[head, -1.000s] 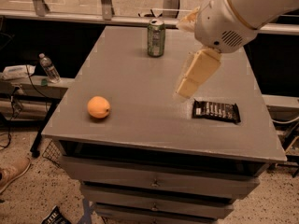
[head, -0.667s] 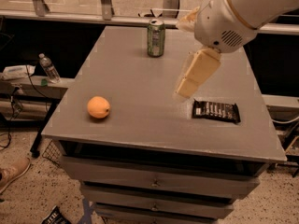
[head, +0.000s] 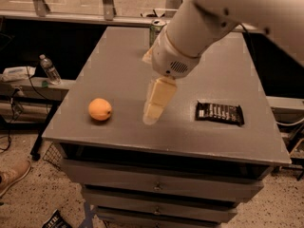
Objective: Pick orange
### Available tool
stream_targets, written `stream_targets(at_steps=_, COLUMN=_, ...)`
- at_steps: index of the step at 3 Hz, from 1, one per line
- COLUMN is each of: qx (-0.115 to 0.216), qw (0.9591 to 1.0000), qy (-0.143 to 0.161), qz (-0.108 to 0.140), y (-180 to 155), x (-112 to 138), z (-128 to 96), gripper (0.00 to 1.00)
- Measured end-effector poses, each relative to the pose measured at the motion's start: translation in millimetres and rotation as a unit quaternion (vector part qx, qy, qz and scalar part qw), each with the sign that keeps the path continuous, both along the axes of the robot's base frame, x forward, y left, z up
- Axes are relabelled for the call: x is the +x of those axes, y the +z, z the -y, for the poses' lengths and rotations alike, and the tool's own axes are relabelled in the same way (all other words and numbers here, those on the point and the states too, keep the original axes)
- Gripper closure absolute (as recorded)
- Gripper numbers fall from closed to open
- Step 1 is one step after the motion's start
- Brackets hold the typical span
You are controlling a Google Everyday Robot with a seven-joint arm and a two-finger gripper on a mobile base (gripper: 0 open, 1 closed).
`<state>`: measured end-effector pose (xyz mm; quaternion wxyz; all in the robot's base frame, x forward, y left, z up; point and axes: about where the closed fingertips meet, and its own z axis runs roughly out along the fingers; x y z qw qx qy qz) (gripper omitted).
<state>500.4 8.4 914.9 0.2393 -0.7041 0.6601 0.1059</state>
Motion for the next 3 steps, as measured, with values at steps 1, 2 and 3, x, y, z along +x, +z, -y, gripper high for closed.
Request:
stream_targets(at_steps=1, qx=0.004, qw=0.9995, qy=0.025, qz=-0.019, y=-31.2, x=11.0, z=-35.7, gripper=0.00)
stream_targets(at_steps=2, qx=0.020, qw=0.9984, qy=0.049, qz=-0.022, y=-45.7, x=19.7, z=-67.5, gripper=0.00)
stream_targets(at_steps=3, qx=0.028, qw=0.9968, qy=0.071, qz=-0.023, y=-53.9, x=22.8, z=-92.2, gripper=0.00)
